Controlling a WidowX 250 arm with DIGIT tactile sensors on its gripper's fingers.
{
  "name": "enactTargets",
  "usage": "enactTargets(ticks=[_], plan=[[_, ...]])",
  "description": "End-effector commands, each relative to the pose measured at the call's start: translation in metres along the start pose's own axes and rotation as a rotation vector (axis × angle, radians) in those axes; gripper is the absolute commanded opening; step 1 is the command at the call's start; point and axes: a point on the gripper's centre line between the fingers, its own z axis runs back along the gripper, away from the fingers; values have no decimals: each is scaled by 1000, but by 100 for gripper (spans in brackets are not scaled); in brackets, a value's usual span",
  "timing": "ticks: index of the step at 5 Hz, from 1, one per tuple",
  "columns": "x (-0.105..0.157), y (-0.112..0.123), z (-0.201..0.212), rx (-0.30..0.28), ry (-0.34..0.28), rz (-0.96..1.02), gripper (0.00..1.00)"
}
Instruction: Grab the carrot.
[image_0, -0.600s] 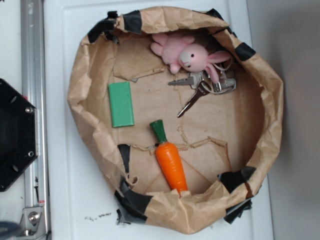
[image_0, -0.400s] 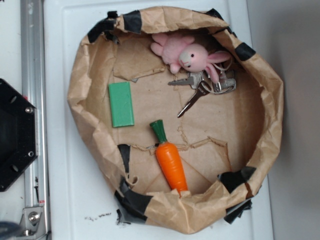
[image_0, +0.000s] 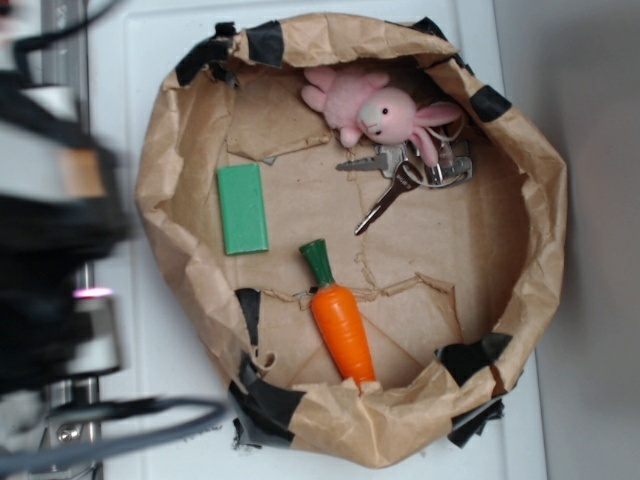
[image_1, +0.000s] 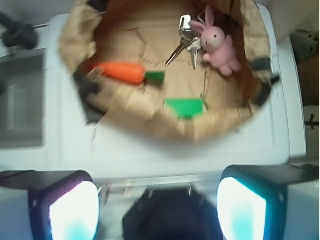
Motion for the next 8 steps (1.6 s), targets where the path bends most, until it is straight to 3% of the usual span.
enactTargets(ticks=[1,2,3,5,6,7,8], plan=[[77,-20,-48,-90,-98,-203,100],[84,-37,-98,-69,-106,-370,100],[84,-49,-125,-84,-137,-465,100],[73,-76,-148,-174,-120,-622,100],[76,-84,-157,-119,-124,-638,100],[90,-79,-159,-70,-126,-507,0],[110,-56,-144,-29,-203,-260,0]])
